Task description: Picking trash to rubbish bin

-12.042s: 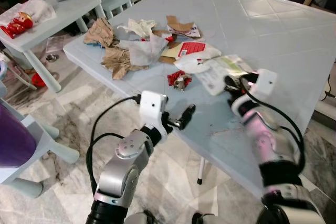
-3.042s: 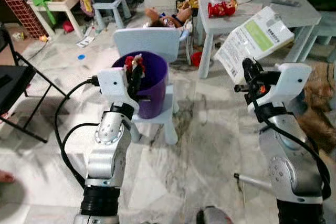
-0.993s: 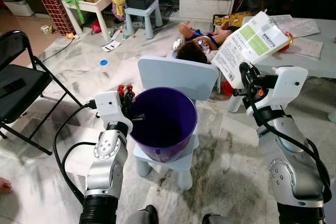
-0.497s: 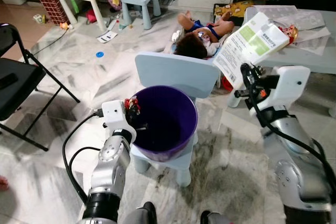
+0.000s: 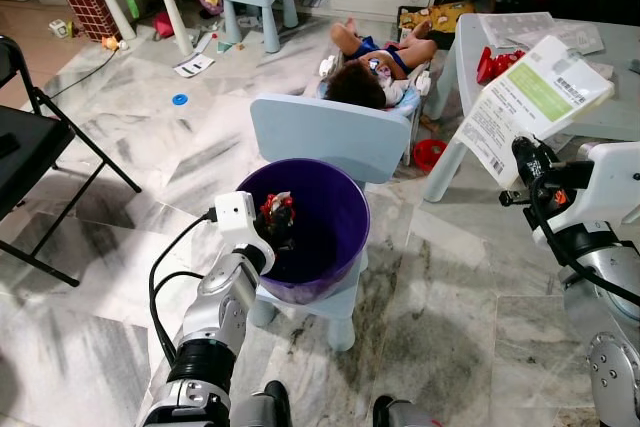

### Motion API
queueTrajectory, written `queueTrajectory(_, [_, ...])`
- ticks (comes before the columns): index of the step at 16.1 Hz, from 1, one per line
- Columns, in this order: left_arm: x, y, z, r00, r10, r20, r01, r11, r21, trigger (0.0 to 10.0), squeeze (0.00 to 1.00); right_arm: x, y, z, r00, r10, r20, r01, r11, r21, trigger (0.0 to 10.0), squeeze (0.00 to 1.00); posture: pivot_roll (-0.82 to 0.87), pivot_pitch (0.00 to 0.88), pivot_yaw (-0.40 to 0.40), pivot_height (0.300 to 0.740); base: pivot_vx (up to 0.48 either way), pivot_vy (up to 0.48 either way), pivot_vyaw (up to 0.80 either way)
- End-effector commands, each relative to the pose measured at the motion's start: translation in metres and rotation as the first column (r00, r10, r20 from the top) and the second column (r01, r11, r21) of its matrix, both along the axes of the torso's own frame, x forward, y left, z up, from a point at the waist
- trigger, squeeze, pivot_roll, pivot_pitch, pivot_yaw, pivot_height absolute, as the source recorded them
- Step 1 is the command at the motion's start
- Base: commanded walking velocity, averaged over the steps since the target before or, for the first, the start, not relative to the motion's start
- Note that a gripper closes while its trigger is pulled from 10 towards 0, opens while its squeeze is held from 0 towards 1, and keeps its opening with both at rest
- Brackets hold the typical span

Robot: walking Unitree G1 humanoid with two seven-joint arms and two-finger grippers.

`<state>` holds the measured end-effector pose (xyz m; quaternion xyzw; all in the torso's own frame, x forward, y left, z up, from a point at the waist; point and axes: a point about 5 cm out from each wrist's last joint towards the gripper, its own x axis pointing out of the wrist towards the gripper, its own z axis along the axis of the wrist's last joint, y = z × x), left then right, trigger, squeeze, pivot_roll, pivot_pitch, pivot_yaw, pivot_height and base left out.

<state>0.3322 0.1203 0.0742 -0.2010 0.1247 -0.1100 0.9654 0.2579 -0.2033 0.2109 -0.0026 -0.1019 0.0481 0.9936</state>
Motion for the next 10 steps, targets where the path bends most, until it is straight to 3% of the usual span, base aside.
queueTrajectory(1, [-0.0017,0.0032,-0.0056,1.000,0.000,-0.016,0.000,1.000,-0.006,10.0,1.00,-0.0031,-0.0011,0.0042,1.000,0.003,0.009,-0.003,1.000,-0.010,0.0,0.00,-0.19,0.229,-0.007,0.740,0.000,0.000,0.00])
queueTrajectory(10, [0.0035,0.0100,-0.0025,1.000,0.003,0.017,-0.003,1.000,-0.003,10.0,1.00,0.0005,0.0060,0.0049,1.000,0.020,0.018,-0.020,1.000,0.004,0.0,0.00,-0.18,0.212,0.007,0.740,0.000,0.000,0.00])
